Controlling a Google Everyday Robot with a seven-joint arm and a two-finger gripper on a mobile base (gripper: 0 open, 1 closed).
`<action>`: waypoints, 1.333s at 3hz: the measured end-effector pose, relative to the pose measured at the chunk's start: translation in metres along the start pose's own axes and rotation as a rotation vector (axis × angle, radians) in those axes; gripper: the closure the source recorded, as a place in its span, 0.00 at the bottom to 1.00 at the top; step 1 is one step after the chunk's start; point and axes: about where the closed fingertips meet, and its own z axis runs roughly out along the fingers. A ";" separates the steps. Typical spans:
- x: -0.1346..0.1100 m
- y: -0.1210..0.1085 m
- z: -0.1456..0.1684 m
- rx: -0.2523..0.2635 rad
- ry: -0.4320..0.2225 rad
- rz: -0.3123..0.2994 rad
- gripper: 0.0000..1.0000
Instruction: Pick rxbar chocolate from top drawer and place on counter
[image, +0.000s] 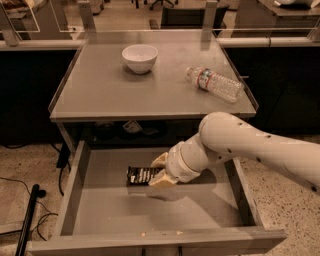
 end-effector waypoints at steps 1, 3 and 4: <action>-0.019 0.001 -0.027 0.056 0.010 -0.032 1.00; -0.058 -0.032 -0.097 0.228 -0.023 0.006 1.00; -0.078 -0.052 -0.131 0.280 -0.099 0.036 1.00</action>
Offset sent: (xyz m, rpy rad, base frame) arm 0.0275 -0.0204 0.1204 -0.0321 -0.1968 -0.1771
